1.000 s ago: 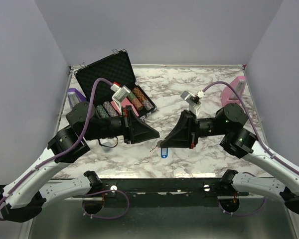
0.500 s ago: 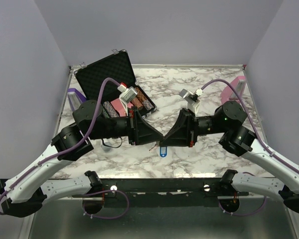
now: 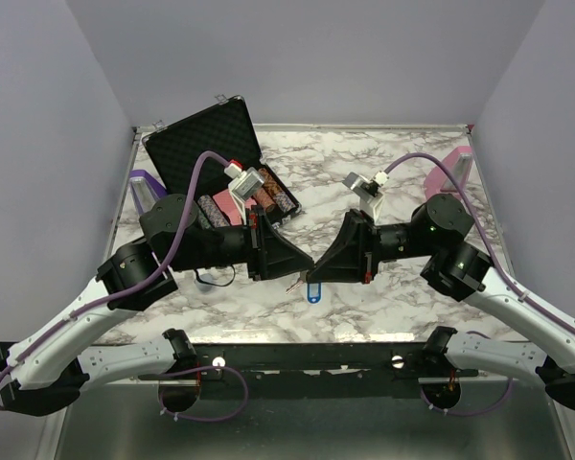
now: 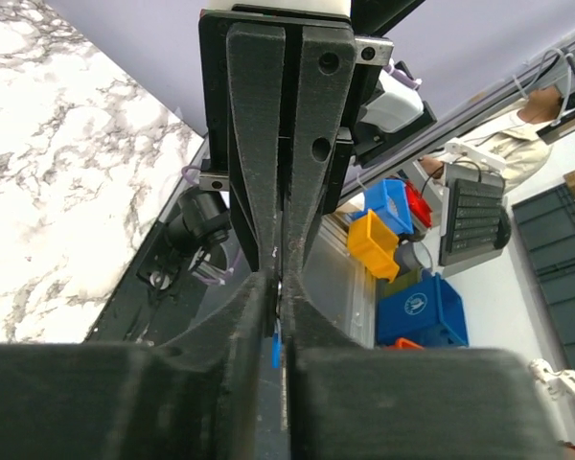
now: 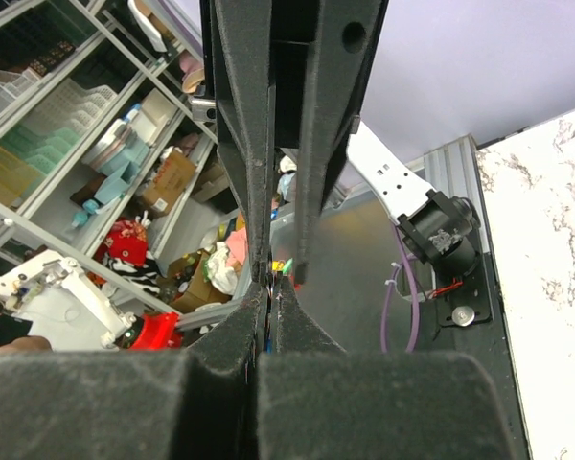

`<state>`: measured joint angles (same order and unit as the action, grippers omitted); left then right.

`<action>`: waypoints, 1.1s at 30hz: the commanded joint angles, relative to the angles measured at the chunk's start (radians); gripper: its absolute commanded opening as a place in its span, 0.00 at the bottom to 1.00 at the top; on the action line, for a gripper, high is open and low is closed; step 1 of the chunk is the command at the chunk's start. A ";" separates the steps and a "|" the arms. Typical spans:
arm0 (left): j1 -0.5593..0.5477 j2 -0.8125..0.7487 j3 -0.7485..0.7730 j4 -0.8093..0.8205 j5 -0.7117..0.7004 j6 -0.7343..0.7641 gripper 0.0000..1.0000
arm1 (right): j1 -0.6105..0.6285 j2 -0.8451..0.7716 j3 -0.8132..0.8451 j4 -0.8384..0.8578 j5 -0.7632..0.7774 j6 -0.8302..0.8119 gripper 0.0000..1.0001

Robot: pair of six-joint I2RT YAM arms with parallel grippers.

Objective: Remove the keys from the keyring

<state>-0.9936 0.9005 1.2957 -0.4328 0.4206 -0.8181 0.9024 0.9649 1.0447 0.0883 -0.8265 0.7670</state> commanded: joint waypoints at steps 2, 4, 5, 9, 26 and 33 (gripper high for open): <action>-0.019 -0.009 0.014 -0.037 -0.039 0.022 0.28 | 0.003 -0.008 0.038 0.005 0.004 0.002 0.01; -0.023 -0.009 0.013 -0.043 -0.045 0.028 0.29 | 0.004 -0.009 0.037 0.010 0.006 0.003 0.01; -0.025 -0.011 0.014 -0.046 -0.046 0.027 0.29 | 0.003 -0.011 0.037 0.008 0.006 0.003 0.01; -0.028 -0.015 0.013 -0.046 -0.052 0.030 0.24 | 0.004 -0.009 0.038 0.011 0.007 0.005 0.01; -0.040 -0.032 -0.003 -0.057 -0.048 0.045 0.24 | 0.003 -0.008 0.026 0.053 0.015 0.037 0.01; -0.063 -0.015 0.002 -0.057 -0.055 0.054 0.09 | 0.004 0.000 0.029 0.074 0.007 0.051 0.01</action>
<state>-1.0355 0.8787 1.2957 -0.4583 0.3851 -0.7864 0.9024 0.9642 1.0451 0.1043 -0.8207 0.7971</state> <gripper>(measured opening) 0.116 0.013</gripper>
